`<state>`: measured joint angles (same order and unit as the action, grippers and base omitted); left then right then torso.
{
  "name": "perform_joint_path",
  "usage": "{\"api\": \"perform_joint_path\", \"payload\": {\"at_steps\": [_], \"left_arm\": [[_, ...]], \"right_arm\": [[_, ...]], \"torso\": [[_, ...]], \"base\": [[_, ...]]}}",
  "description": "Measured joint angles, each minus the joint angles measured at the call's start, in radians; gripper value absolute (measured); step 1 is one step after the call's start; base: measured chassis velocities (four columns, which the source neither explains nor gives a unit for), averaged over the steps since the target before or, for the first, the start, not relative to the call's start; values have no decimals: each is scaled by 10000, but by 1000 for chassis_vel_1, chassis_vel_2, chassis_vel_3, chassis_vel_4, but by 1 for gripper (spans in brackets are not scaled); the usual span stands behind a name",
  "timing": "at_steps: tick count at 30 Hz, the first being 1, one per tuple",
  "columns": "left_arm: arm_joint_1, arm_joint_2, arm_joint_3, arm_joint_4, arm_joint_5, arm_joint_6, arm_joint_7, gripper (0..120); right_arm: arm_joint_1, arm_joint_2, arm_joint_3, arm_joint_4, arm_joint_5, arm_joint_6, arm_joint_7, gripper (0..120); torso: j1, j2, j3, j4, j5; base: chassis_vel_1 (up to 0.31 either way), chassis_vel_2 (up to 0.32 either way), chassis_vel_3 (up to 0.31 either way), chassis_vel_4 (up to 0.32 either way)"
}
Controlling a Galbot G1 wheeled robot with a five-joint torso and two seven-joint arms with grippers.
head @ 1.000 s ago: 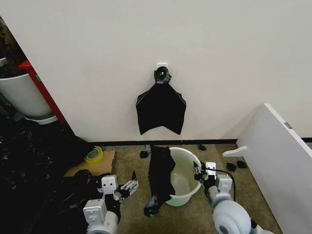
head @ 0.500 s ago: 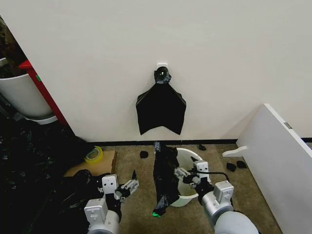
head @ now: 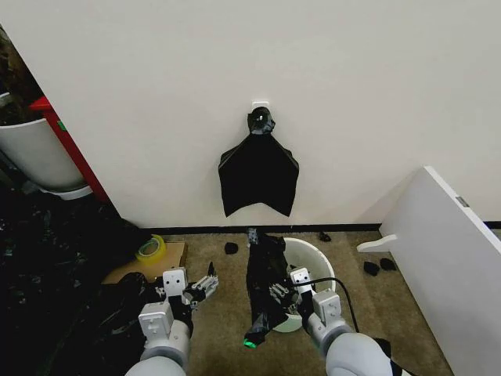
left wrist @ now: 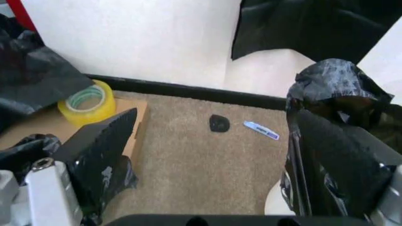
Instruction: Place the garbage bag over the trash bin.
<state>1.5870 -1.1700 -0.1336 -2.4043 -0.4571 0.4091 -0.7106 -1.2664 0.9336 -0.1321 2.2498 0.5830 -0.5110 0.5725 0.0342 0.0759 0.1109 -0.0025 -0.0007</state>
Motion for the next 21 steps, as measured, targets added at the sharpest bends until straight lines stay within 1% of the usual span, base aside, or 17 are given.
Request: {"api": "perform_joint_path", "payload": {"at_steps": [1, 2, 3, 5, 6, 7, 9, 10, 11, 12, 14, 17, 18, 20, 21], "left_arm": [[0, 0, 0, 0, 0, 0, 0, 100], [-21, -15, 20, 29, 0, 0, 6, 100], [-37, -27, 36, 48, 0, 0, 9, 100], [-91, -49, 121, 87, 1, 2, 29, 100], [-91, -49, 121, 87, 1, 2, 29, 100], [-108, -37, 145, 87, -11, 4, 32, 100], [-152, -35, 237, 67, -119, 16, 20, 100], [-152, -35, 237, 67, -119, 16, 20, 100], [-157, -62, 315, 58, -135, 32, 20, 100], [-191, -97, 375, 61, -150, 90, 44, 100], [-300, -100, 399, 152, -247, 128, 104, 100], [-648, 12, 402, 402, -844, 140, 327, 100], [-648, 12, 402, 402, -844, 140, 327, 100], [-929, 90, 389, 546, -1370, 225, 465, 100], [-1138, 138, 378, 631, -1781, 411, 514, 100]], "right_arm": [[0, 0, 0, 0, 0, 0, 0, 47], [12, 16, 0, -34, 5, -1, 2, 40], [18, 31, 1, -62, 8, 0, 5, 39], [16, 95, 44, -245, 3, 68, 35, 25], [16, 95, 44, -245, 3, 68, 35, 25], [-19, 94, 81, -290, 2, 85, 38, 22], [-144, 75, 209, -377, 10, 109, 37, 12], [-144, 75, 209, -377, 10, 109, 37, 12], [-200, 86, 278, -420, 10, 141, 33, 8], [-256, 119, 362, -473, 10, 231, 30, 2], [-288, 155, 424, -545, 9, 332, 22, 0], [-302, 235, 481, -659, 64, 522, -10, 0], [-302, 235, 481, -659, 64, 522, -10, 0], [-295, 328, 551, -756, 67, 622, -19, 0], [-283, 403, 616, -845, 57, 707, -15, 0]], "torso": [[0, 0, 0, 0, 0], [0, 0, 0, 0, 0], [0, 0, 0, 0, 0], [0, 0, 0, 0, 1], [0, 0, 0, 0, 1], [0, 0, 0, 0, 1], [0, 0, 0, 0, 1], [0, 0, 0, 0, 1], [0, 0, 0, 0, 1], [0, 0, -1, 0, 2], [0, 0, 0, 0, 1], [0, 0, 0, 0, 1], [0, 0, 0, 0, 1], [0, 0, 0, -1, 1], [0, 0, 0, -1, 1]], "base": [[0, 0, 0, 0], [0, 0, 0, 0], [0, 0, 0, 0], [0, 0, 0, 0], [0, 0, 0, 0], [0, 0, 0, 0], [0, 0, 0, 0], [0, 0, 0, 0], [0, 0, 0, 0], [0, 0, 0, 0], [0, 0, 0, 0], [0, 0, 0, 0], [0, 0, 0, 0], [0, 0, 0, 0], [0, 0, 0, 0]]}}
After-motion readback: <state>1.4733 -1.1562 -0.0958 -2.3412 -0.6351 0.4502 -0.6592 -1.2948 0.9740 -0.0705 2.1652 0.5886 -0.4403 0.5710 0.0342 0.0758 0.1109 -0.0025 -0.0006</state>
